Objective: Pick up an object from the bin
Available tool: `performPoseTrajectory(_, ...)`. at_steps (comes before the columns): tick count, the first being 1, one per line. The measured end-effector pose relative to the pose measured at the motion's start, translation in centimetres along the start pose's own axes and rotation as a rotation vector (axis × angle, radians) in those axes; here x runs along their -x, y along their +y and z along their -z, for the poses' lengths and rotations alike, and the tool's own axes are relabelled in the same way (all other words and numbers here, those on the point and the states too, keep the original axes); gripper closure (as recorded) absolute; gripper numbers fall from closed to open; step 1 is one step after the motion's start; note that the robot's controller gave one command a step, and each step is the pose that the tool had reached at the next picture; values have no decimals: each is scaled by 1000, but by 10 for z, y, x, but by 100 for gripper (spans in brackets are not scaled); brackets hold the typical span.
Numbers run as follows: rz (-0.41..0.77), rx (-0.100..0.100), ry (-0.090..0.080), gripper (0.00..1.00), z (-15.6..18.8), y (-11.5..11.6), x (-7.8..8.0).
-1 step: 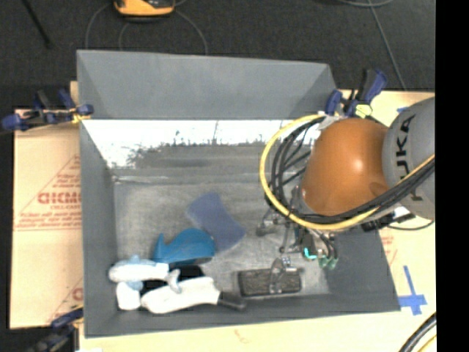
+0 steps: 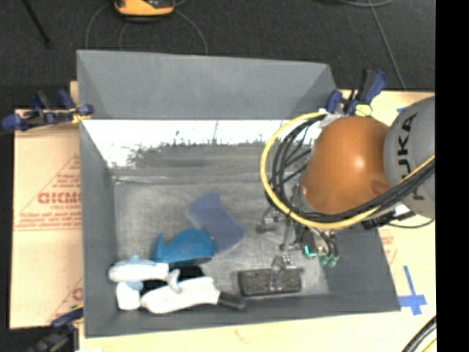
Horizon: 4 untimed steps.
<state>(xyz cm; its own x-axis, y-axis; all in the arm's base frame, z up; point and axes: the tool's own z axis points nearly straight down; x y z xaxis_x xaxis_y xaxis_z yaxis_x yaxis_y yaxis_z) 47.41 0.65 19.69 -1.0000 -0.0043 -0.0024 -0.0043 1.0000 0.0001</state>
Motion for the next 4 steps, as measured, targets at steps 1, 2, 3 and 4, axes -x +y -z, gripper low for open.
performPoseTrajectory(1,-89,-1,-5,0,-13,16,7)
performPoseTrajectory(2,-195,0,15,0,2,40,8)
performPoseTrajectory(3,-86,0,-7,0,18,28,45)
performPoseTrajectory(4,156,-1,-7,0,-29,41,43)
